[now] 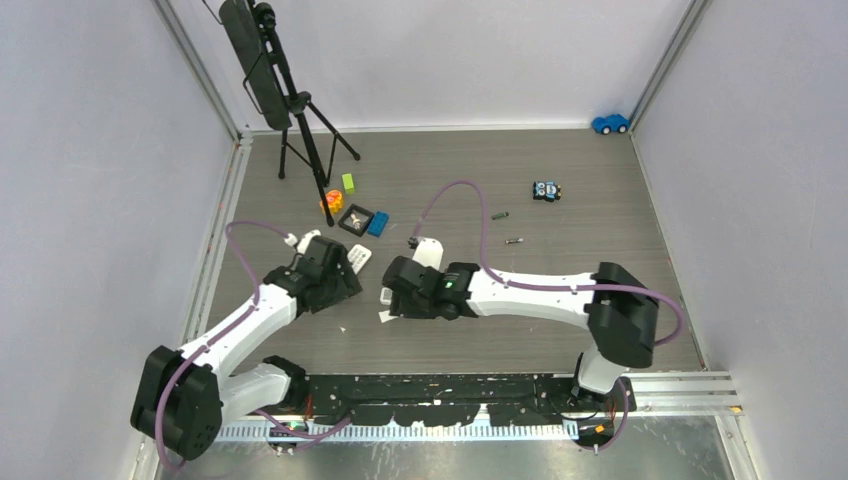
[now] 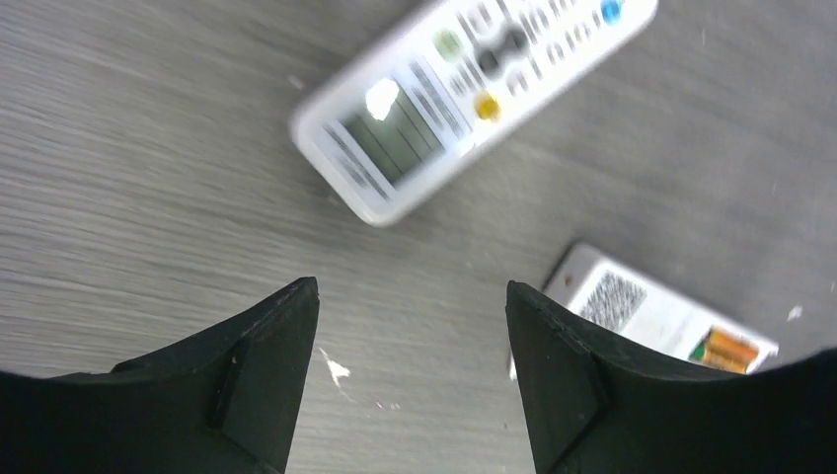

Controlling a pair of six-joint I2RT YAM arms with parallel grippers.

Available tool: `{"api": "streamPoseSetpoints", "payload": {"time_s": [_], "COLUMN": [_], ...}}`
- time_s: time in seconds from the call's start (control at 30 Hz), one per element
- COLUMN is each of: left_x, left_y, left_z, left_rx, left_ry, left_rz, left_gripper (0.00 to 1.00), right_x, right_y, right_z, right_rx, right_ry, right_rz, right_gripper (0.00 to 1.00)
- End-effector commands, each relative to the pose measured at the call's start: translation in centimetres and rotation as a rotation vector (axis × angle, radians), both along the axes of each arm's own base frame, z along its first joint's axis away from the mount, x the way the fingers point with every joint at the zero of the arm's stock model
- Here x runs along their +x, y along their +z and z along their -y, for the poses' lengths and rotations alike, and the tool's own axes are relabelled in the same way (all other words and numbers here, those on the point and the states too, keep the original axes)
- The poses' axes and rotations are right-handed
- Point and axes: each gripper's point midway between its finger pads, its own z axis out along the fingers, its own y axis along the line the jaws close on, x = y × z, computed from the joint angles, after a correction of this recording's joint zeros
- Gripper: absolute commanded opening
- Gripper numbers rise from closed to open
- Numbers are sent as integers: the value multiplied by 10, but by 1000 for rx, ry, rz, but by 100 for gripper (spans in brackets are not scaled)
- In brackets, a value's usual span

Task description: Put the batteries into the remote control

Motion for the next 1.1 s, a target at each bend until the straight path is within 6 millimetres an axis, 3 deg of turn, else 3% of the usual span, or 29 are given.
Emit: {"api": "streamPoseSetpoints", "payload": {"time_s": [0.0,0.13,0.27,0.53,0.73,0.87,1.07], "left_x": [33,46,57,68,72,73,71], "left_y": [29,38,46,42,44,40,33], "left_z": [-28,-38,-52,-61,-61,-58,-59], "left_rx": [42,30,14,28,12,3,3], "left_ry": [66,115,162,176,173,160,162], "left_rz": [130,188,232,241,251,245,231], "left_gripper": [72,71,70,70,70,69,69], "right_x": [7,4,10,17,21,25,30], "right_y": [-7,-30,-35,-46,-59,-63,-72], "right_z": [-20,-40,-50,-30,-34,-38,-37], "right_rx": [2,-54,-140,-349,-403,-400,-390], "right_ry": [-161,-173,-211,-307,-270,-280,-337], "right_rz": [4,-31,-17,-6,-10,-10,-32], "right_gripper": [53,55,62,63,60,68,71]}}
